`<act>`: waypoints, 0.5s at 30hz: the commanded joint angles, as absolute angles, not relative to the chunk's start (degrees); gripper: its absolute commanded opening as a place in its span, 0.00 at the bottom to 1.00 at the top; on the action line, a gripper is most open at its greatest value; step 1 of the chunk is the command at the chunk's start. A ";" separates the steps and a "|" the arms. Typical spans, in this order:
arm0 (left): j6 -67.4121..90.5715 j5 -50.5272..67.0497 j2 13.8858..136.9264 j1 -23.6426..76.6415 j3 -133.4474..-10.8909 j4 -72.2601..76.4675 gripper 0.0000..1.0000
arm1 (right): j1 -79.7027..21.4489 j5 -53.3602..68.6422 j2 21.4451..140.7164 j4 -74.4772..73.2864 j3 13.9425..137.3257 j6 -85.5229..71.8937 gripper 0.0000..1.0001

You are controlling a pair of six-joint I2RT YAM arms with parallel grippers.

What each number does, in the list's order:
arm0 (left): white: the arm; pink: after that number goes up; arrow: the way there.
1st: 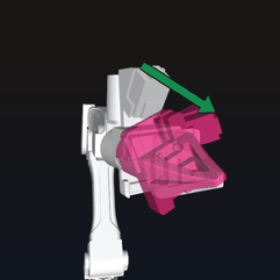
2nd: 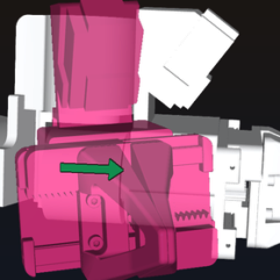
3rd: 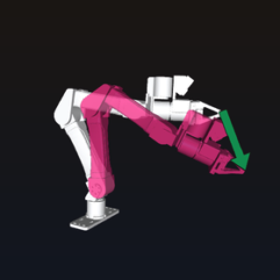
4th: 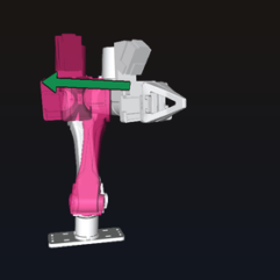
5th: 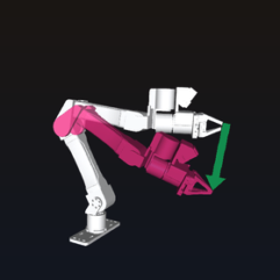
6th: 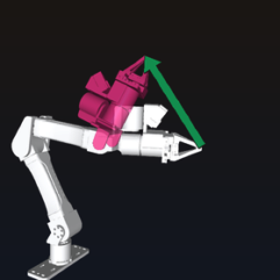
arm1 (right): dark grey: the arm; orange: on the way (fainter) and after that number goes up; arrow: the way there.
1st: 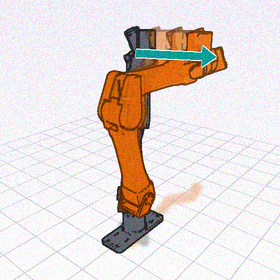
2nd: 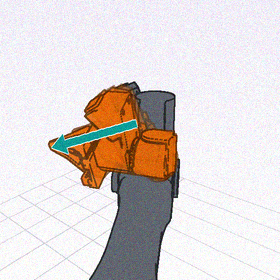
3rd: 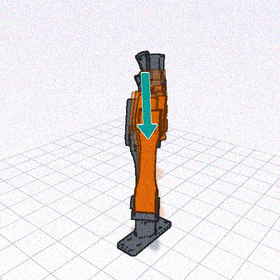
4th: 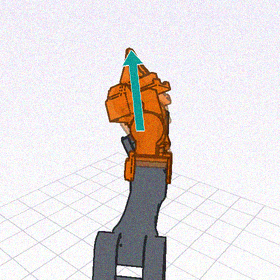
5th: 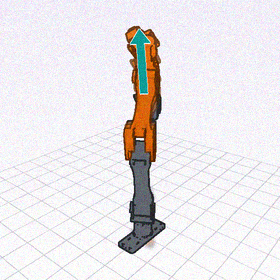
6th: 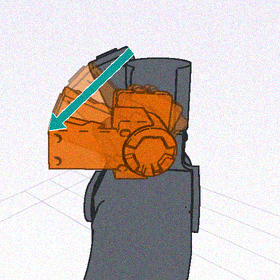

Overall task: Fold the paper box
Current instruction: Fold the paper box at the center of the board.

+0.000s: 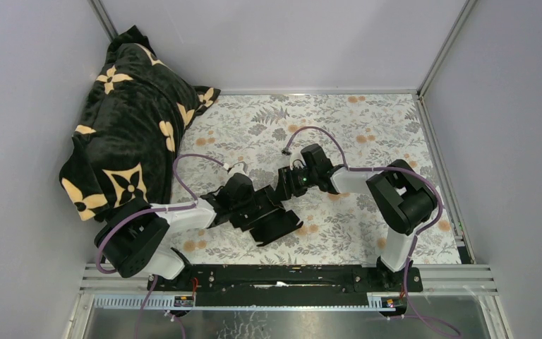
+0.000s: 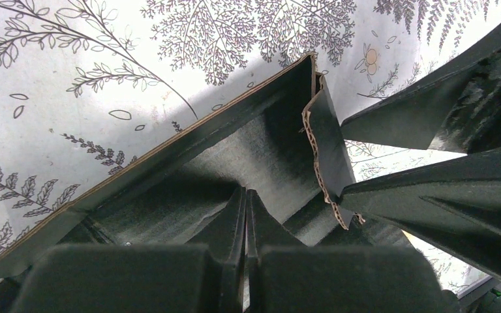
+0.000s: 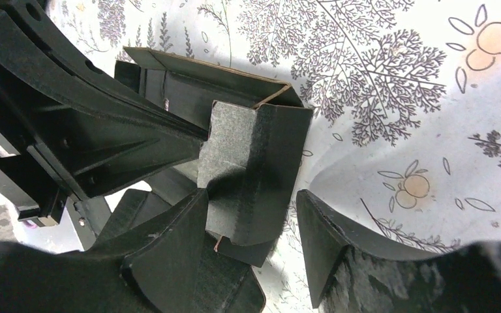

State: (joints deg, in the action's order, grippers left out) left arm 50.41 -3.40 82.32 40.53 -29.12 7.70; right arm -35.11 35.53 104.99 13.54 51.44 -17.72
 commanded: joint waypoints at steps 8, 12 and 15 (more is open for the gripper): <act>48.79 -2.77 82.67 42.22 -29.59 5.00 0.02 | -34.55 29.37 96.96 8.74 51.64 -13.79 0.62; 48.45 -3.19 81.40 42.36 -30.18 3.48 0.02 | -34.53 25.47 91.97 6.21 50.80 -13.74 0.62; 48.34 -3.40 80.79 42.57 -30.49 3.05 0.02 | -34.54 25.79 86.63 1.91 51.20 -12.94 0.61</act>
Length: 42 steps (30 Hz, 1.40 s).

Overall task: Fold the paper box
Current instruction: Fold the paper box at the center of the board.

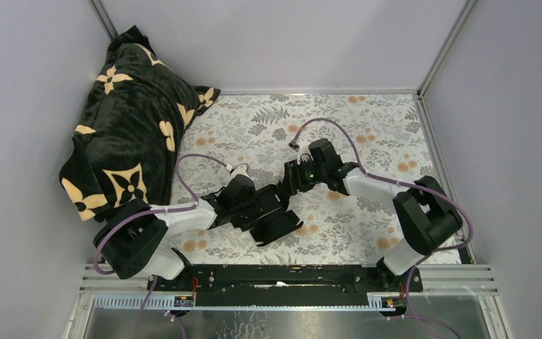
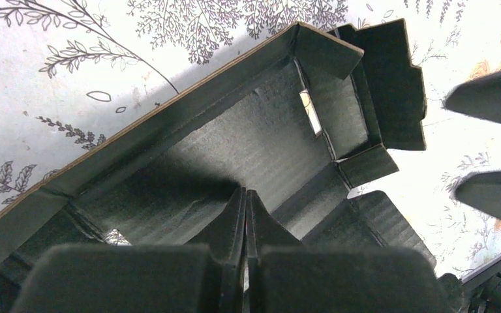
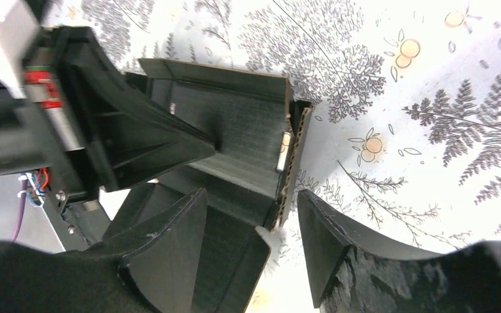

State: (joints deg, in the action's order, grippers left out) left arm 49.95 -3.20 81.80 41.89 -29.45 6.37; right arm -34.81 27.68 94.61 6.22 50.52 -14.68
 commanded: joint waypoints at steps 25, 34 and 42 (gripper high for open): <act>42.01 -9.72 78.16 42.53 -42.46 -8.97 0.02 | -42.65 23.16 65.00 -22.36 42.82 -25.01 0.62; 37.48 -9.81 75.18 39.01 -51.09 -15.52 0.03 | -42.55 19.49 58.70 -15.90 34.37 -34.45 0.73; 40.32 -5.18 73.79 39.07 -43.16 -11.77 0.02 | -42.54 20.53 56.70 -14.20 30.96 -44.30 0.73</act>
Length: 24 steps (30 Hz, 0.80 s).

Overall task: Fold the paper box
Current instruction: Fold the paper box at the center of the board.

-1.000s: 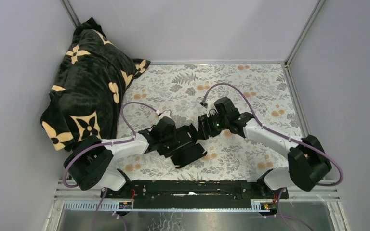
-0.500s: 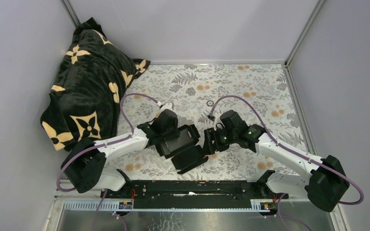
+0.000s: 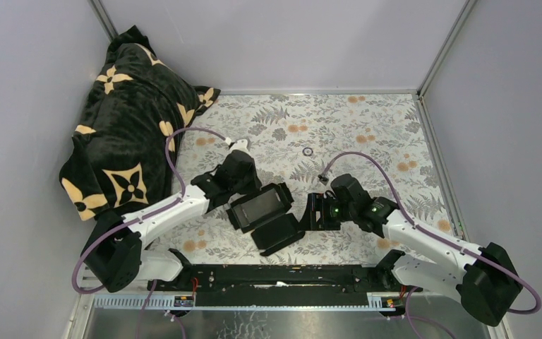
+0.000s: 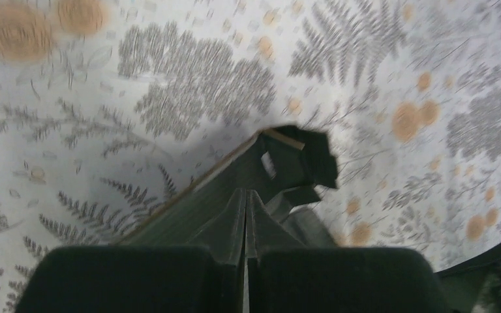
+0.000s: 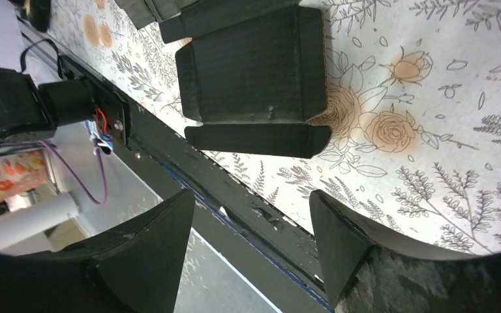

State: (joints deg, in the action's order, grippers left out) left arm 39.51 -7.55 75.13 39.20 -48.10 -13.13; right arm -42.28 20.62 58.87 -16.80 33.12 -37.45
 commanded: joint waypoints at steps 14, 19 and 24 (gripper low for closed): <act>43.52 -4.78 75.67 42.40 -36.97 -5.98 0.02 | -42.63 22.07 54.93 -9.55 23.59 -55.64 0.91; 45.12 -5.70 77.95 43.55 -35.85 -4.36 0.02 | -42.72 21.57 56.05 -7.43 22.20 -57.22 0.87; 46.47 -6.64 80.13 44.19 -34.84 -3.14 0.01 | -43.02 21.39 57.77 -5.49 21.68 -57.89 0.85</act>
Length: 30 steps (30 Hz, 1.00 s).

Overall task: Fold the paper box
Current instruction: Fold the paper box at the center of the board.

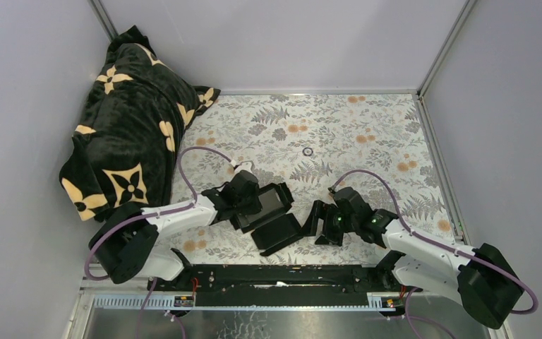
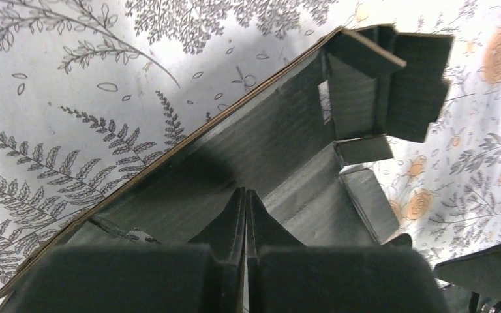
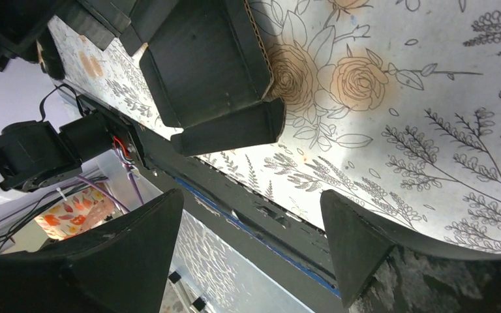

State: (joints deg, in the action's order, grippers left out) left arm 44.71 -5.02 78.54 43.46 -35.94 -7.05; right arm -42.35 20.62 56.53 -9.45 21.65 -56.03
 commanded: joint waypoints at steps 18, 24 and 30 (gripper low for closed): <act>53.79 -7.98 87.27 46.18 -32.23 4.08 0.01 | -46.35 12.97 60.32 -4.44 25.95 -61.17 0.80; 55.16 -8.27 89.75 47.52 -33.58 5.38 0.01 | -46.46 11.00 59.05 -6.56 28.90 -63.28 0.80; 55.73 -8.29 90.52 47.76 -33.67 5.94 0.01 | -48.16 9.81 60.70 -4.69 28.75 -68.60 0.79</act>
State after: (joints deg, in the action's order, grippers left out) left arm 55.02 -7.51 88.25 46.96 -34.28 7.99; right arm -46.44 12.58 60.07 -5.76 27.09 -63.94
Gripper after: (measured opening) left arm 0.015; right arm 0.795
